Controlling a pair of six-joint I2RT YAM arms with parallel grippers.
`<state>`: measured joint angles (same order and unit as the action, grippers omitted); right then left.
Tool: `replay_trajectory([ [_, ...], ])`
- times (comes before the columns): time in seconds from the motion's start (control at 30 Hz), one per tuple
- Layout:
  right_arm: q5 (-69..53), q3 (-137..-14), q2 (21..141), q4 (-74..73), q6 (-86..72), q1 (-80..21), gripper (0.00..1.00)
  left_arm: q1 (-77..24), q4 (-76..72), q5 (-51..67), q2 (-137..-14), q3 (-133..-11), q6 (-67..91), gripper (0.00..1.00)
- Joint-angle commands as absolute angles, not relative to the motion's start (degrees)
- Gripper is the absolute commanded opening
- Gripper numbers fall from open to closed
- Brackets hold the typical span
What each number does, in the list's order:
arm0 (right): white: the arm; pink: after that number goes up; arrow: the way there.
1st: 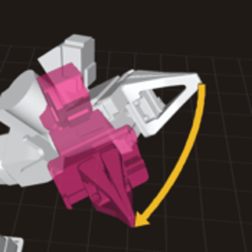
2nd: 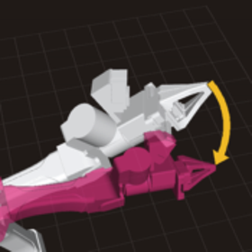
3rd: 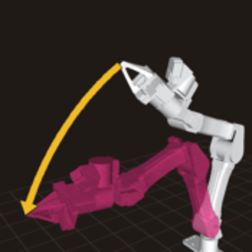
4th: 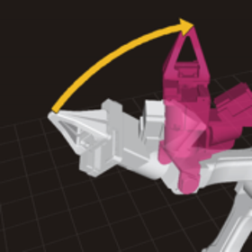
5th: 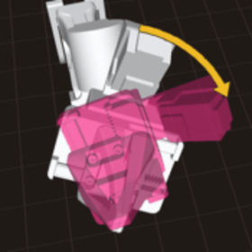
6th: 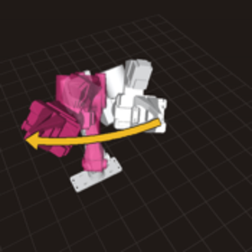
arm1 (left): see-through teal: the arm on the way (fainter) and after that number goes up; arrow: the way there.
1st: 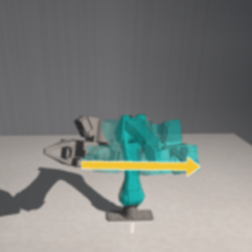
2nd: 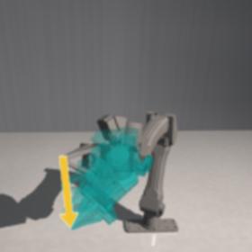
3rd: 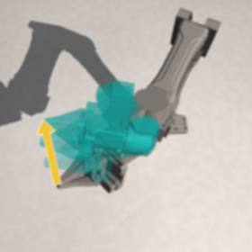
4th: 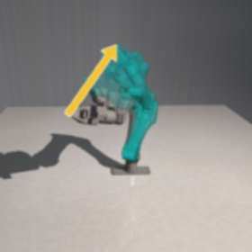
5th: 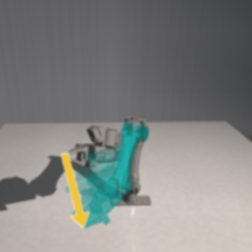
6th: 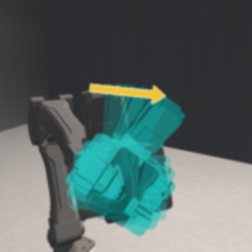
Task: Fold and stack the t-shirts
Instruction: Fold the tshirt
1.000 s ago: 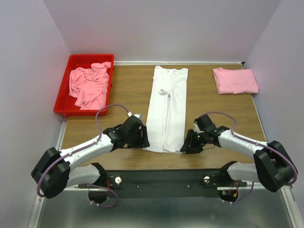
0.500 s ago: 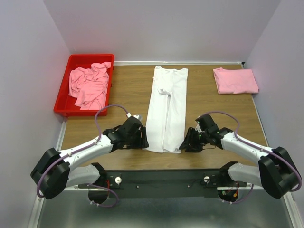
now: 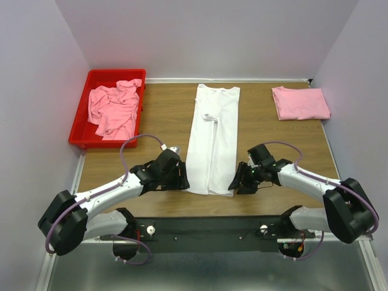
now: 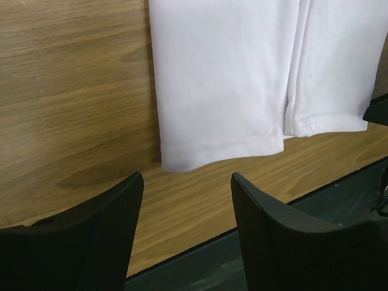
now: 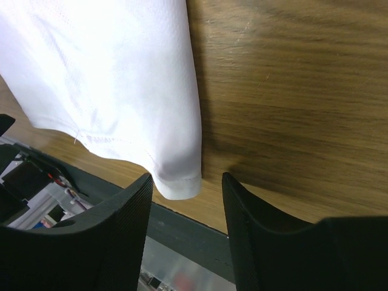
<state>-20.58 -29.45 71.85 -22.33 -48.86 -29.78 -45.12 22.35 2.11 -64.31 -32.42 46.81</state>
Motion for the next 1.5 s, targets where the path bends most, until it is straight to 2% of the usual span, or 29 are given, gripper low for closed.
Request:
replay_trajectory([
  [0.0,-18.9,-30.15,74.0,-23.2,-49.22,-29.88,0.54,-45.44,21.62,0.44,-63.37,-31.38,47.11,0.68],
  [0.27,-19.25,-25.05,75.85,-23.03,-48.16,-29.88,0.45,-45.53,22.15,1.05,-64.07,-31.38,46.76,0.68],
  [0.53,-18.63,-24.0,77.25,-22.5,-46.41,-29.88,0.28,-45.53,24.61,0.53,-68.9,-33.57,46.76,0.66],
  [0.57,-18.63,-23.73,77.26,-22.5,-46.23,-29.88,0.25,-45.53,24.61,0.53,-69.08,-33.75,47.11,0.65],
  [0.67,-18.11,-23.29,76.47,-22.59,-45.79,-29.88,0.06,-45.53,24.96,0.53,-70.05,-34.71,47.2,0.63],
  [0.73,-17.93,-23.2,75.85,-22.59,-45.62,-29.88,0.01,-45.53,25.75,0.44,-71.27,-35.59,47.29,0.62],
  [1.03,-17.75,-23.64,75.85,-22.5,-43.51,-29.88,0.01,-45.88,28.39,-3.95,-77.25,-39.72,47.72,0.49],
  [1.23,-18.1,-23.47,76.2,-22.24,-42.45,-29.88,0.01,-47.45,28.65,-4.13,-81.73,-41.57,47.64,0.47],
  [1.3,-18.11,-23.38,76.03,-22.15,-42.36,-29.88,0.01,-48.07,29.26,-4.3,-83.57,-41.66,47.72,0.39],
  [1.37,-18.11,-23.38,75.5,-22.15,-42.45,-29.88,0.01,-48.69,29.62,-4.13,-84.63,-41.4,48.16,0.24],
  [1.47,-18.19,-23.38,74.89,-22.24,-42.54,-29.88,0.01,-49.39,29.79,-3.78,-85.6,-40.96,48.86,0.23],
])
